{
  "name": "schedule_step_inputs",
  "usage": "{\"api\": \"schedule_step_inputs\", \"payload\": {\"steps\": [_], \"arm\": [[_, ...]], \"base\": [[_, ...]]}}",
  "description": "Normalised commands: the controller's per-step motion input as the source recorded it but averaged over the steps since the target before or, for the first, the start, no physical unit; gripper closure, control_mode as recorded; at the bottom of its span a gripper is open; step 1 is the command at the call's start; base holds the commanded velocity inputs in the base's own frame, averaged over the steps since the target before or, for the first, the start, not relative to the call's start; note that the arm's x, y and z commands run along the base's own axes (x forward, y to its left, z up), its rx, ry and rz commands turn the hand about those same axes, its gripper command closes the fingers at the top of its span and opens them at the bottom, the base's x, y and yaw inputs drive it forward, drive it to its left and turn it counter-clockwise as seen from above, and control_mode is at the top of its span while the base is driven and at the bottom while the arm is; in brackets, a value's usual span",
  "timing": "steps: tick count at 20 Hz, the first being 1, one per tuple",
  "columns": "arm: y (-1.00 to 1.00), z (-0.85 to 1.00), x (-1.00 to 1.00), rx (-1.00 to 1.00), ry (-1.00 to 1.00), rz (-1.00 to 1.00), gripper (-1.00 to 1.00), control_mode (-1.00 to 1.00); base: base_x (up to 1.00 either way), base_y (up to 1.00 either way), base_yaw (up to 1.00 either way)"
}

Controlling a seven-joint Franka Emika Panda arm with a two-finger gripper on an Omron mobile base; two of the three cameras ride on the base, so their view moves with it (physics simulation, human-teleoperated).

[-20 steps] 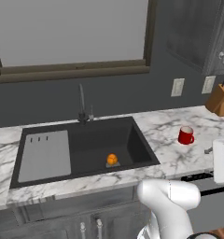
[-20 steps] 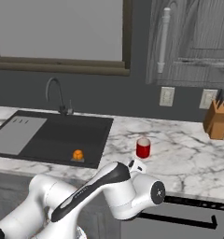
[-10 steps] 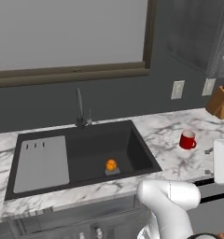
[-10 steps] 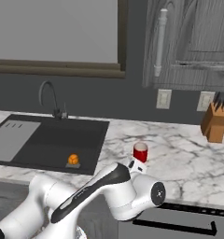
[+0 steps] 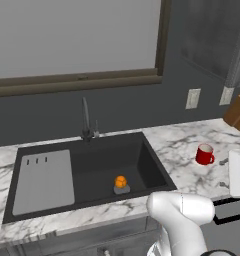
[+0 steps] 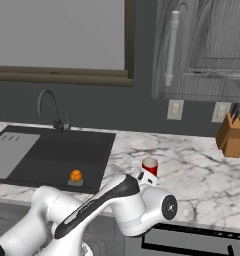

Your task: Clear the mugs and bowl far away from the sink.

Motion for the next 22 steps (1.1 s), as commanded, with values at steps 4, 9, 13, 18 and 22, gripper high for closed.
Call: {"api": "schedule_step_inputs", "payload": {"steps": [4,9,13,18,22], "arm": [[0.0,0.0,0.0,0.0,0.0,0.0,-1.0,1.0],[0.0,0.0,0.0,0.0,0.0,0.0,-1.0,1.0],[-0.04,0.0,0.0,0.0,0.02,-0.02,-1.0,-1.0],[-0.24,0.0,0.0,0.02,0.09,-0.19,-1.0,-1.0],[-0.27,0.0,0.0,0.03,0.1,-0.25,-1.0,-1.0]], "base": [[0.02,-0.05,0.0],[0.0,0.0,0.0],[0.0,0.0,0.0],[0.0,0.0,0.0],[0.0,0.0,0.0]]}}
